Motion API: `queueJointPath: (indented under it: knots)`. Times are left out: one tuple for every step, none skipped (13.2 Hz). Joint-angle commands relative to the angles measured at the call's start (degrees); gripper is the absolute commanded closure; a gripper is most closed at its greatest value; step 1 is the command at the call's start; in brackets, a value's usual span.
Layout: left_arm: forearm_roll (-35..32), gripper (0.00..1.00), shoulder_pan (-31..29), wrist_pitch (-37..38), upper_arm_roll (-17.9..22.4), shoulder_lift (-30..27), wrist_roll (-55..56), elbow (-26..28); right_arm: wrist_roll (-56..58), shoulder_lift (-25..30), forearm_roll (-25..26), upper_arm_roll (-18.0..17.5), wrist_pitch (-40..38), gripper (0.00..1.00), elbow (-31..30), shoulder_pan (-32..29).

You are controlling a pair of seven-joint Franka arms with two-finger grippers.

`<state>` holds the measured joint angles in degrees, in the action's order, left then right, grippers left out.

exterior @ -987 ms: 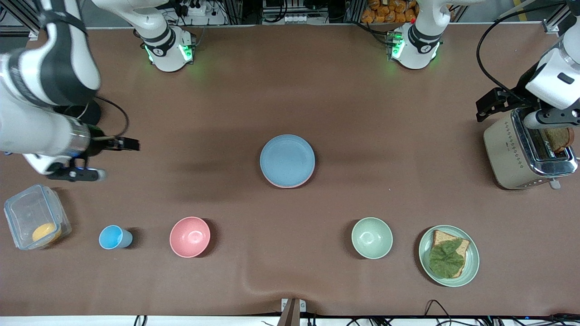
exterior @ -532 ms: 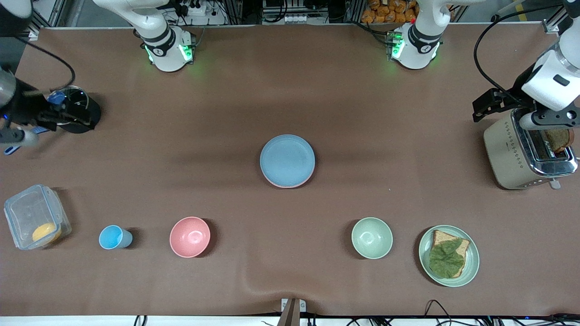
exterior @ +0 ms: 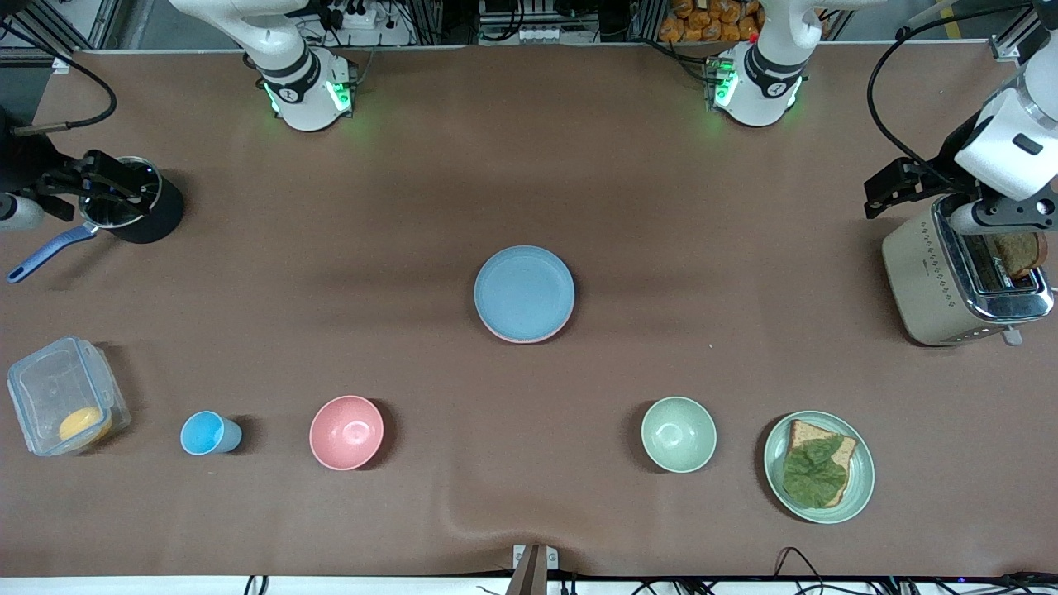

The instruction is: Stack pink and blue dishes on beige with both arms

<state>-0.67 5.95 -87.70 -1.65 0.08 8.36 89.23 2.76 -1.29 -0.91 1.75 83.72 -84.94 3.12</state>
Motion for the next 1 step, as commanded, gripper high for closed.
queueJointPath:
  knots:
    - [0.5, 0.00, -0.1, 1.4, 0.2, 0.5, -0.7, -1.4, 0.8, 0.6, 1.1, -0.7, 0.4, 0.00, -0.8, -0.8]
